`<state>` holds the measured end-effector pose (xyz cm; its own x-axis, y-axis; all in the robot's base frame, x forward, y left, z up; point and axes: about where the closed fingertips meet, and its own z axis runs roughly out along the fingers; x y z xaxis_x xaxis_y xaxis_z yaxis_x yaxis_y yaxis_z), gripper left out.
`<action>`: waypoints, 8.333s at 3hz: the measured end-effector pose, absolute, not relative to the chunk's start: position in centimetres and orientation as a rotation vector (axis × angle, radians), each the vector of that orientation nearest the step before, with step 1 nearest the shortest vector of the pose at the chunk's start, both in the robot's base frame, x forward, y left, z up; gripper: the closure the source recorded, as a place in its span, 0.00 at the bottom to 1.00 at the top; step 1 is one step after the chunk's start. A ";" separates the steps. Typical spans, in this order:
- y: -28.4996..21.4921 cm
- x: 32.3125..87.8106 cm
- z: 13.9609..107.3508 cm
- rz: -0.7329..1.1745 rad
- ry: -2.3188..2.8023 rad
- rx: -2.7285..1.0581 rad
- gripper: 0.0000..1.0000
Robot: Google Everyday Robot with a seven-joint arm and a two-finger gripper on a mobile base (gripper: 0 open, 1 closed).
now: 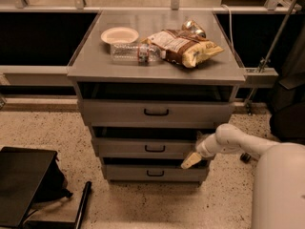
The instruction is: Open middle drawer
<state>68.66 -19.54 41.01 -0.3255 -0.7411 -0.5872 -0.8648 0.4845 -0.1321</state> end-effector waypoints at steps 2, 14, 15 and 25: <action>-19.5 68.7 41.0 0.273 2.143 -1.320 0.22; -19.7 64.6 42.0 0.263 2.159 -1.285 1.00; -19.8 64.4 42.0 0.262 2.159 -1.283 1.00; -20.3 56.2 43.8 0.202 2.093 -1.219 1.00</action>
Offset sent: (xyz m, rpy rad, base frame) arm 0.0000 0.0000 0.0000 0.0000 0.0000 0.0000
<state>56.20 -20.30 43.83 -0.3156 -0.7047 -0.6355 -0.8133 0.5459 -0.2014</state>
